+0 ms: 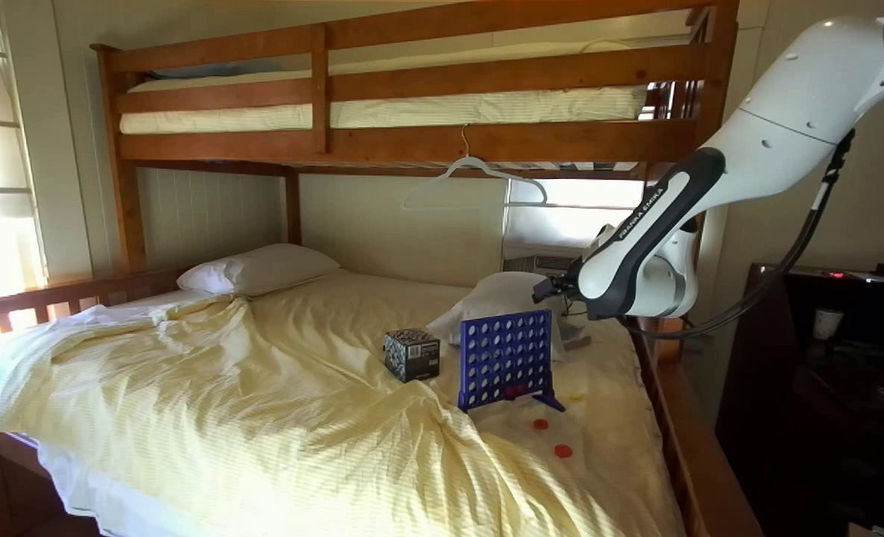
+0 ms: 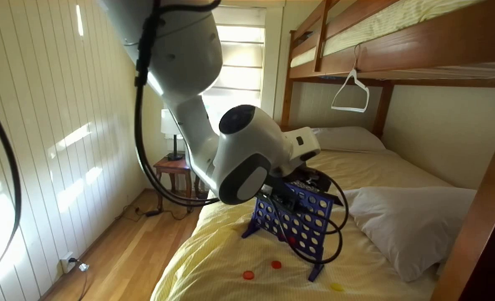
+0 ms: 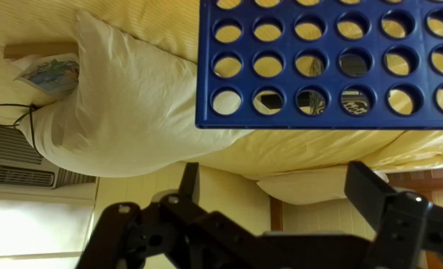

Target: Pick up the orange chip and put it into the connect four game

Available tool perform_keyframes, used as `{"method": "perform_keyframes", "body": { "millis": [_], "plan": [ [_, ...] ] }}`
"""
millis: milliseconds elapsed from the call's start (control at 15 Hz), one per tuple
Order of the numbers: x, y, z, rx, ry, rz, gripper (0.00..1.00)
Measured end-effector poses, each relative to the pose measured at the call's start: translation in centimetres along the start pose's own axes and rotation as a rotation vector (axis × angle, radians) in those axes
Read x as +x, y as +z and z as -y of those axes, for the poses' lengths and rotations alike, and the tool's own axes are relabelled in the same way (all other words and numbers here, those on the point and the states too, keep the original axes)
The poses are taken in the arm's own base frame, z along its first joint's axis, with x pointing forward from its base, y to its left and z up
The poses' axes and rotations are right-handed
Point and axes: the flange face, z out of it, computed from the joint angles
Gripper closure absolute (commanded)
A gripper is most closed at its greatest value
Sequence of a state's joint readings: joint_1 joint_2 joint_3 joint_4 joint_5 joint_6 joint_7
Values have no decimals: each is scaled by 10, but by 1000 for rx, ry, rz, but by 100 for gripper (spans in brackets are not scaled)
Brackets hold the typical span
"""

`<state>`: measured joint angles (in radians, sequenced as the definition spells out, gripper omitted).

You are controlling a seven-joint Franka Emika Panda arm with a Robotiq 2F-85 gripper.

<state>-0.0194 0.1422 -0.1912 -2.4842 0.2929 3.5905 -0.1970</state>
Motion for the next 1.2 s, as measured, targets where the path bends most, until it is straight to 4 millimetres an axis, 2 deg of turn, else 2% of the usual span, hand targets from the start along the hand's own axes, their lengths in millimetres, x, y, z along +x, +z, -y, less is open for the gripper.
{"method": "perform_keyframes", "body": {
  "millis": [267,533,867,1200],
  "plan": [
    [-3,-7,-32,-27,-23,113,0],
    [-24,-5,-57,-44,-46,210,0],
    [-51,-1,-60,-16,-61,317,0],
    [-68,4,-59,14,-54,409,0]
  ]
}}
